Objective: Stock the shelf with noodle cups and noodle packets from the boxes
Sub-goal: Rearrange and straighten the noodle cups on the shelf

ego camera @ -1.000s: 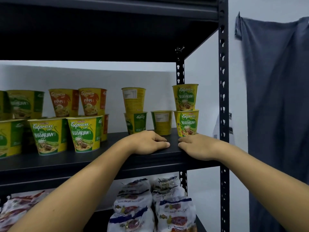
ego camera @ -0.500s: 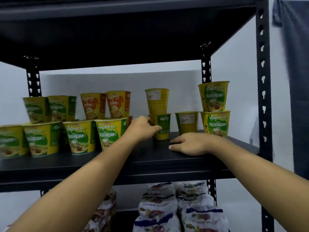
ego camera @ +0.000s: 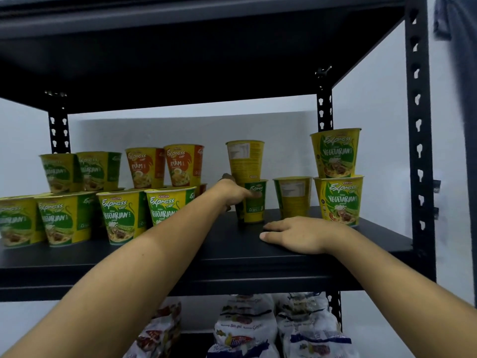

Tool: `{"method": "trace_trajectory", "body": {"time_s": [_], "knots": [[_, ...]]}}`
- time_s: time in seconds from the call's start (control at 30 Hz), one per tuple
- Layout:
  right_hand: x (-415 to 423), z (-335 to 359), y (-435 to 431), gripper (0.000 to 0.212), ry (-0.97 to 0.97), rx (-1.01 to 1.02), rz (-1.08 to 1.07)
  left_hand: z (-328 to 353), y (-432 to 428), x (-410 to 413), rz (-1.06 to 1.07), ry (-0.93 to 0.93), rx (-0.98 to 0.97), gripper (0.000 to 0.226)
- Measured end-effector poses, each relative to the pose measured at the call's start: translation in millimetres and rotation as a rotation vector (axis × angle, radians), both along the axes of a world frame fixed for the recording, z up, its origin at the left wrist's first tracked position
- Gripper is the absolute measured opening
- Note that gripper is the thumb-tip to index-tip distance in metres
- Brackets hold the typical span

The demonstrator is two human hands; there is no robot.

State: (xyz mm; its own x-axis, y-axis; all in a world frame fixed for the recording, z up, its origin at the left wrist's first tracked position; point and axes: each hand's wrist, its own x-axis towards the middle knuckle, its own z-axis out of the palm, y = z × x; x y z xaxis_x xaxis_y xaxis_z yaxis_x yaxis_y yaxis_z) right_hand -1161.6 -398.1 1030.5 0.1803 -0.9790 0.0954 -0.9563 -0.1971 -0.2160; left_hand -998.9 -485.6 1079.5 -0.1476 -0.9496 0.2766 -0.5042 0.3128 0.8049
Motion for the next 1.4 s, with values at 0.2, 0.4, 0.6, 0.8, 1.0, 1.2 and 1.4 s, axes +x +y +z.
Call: {"method": "trace_trajectory", "body": {"time_s": [0.2,0.4,0.6,0.8,1.0,1.2,1.4], "knots": [[-2.1,0.8,-1.0,0.063,-0.010,-0.019,0.020,1.0,-19.4,-4.1,-0.023,0.001,0.063,0.091],[-5.4,-2.3,-3.2,0.069,-0.094,-0.106,-0.016,-0.6,-10.4,-0.2,0.000,-0.027,0.022,0.090],[-8.8,-4.3,-5.6,0.083,-0.148,-0.199,-0.069,-7.6,14.9,12.5,-0.006,-0.088,-0.071,0.066],[-10.0,-5.3,-5.4,0.099,-0.218,-0.213,-0.039,-18.2,52.1,31.0,0.006,-0.050,-0.173,0.082],[-9.7,-3.9,2.9,0.097,-0.376,-0.202,0.100,-32.5,76.0,48.6,-0.027,-0.051,-0.262,0.095],[-7.6,-2.6,9.8,0.090,-0.477,-0.166,0.169,-50.0,68.8,72.0,-0.227,0.042,-0.129,0.107],[-0.4,2.4,5.9,0.096,-0.645,-0.149,0.178,-59.0,68.1,73.5,-0.303,0.069,-0.148,0.072]]}}
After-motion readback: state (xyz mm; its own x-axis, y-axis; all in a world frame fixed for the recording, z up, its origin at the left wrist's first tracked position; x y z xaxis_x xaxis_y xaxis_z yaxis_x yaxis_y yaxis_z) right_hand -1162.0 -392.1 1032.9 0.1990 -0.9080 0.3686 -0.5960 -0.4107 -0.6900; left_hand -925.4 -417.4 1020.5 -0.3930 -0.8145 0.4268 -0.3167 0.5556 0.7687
